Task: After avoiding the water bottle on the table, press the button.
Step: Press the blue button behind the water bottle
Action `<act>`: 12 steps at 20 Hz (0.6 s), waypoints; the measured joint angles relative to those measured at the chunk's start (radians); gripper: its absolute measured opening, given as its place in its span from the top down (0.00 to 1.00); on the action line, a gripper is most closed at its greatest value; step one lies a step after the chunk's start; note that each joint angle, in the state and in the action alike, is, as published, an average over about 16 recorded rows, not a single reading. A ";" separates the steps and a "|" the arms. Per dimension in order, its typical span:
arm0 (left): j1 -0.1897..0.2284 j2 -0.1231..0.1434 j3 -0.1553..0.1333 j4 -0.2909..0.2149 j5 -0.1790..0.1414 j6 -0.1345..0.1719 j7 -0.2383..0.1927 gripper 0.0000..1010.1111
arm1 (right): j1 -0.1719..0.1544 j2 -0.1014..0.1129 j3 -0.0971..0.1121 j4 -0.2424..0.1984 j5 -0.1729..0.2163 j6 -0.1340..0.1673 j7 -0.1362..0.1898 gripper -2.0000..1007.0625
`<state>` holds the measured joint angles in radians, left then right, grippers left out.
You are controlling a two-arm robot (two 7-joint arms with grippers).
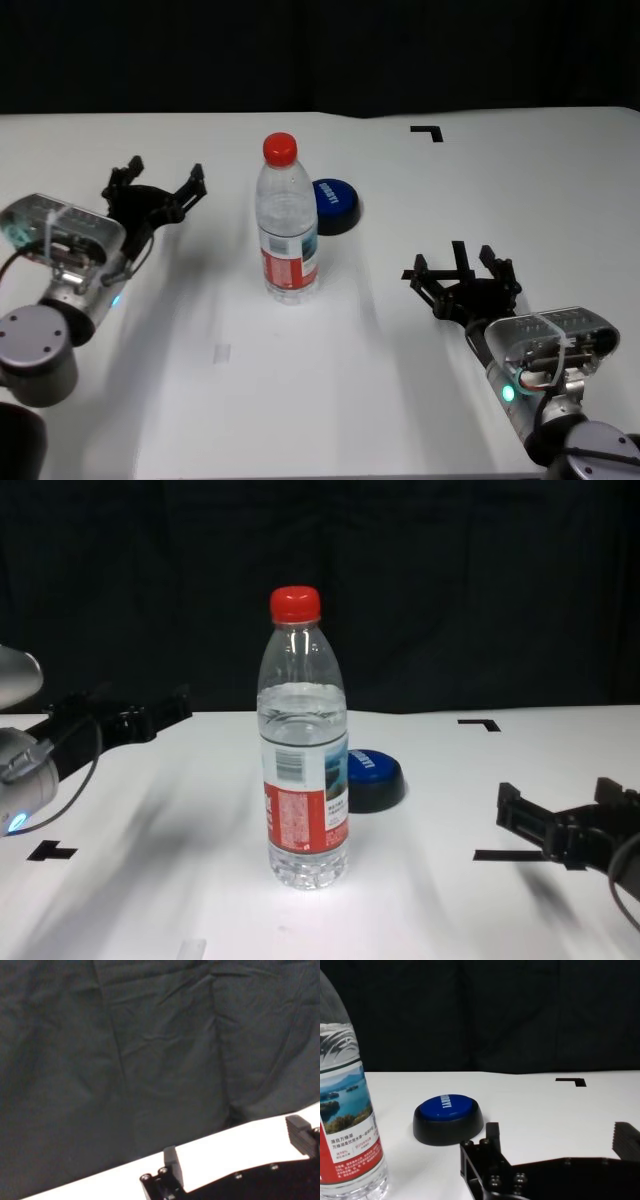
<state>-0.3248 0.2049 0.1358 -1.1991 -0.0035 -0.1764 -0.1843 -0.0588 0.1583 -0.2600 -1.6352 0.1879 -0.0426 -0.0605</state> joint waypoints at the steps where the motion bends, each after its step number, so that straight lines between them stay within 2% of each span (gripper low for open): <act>1: 0.007 0.000 -0.003 -0.008 0.001 0.003 0.002 0.01 | 0.000 0.000 0.000 0.000 0.000 0.000 0.000 0.00; 12: 0.075 -0.006 -0.025 -0.082 0.016 0.026 0.024 0.01 | 0.000 0.000 0.000 0.000 0.000 0.000 0.000 0.00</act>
<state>-0.2495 0.1987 0.1106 -1.2808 0.0124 -0.1505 -0.1607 -0.0588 0.1583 -0.2600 -1.6352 0.1879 -0.0426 -0.0606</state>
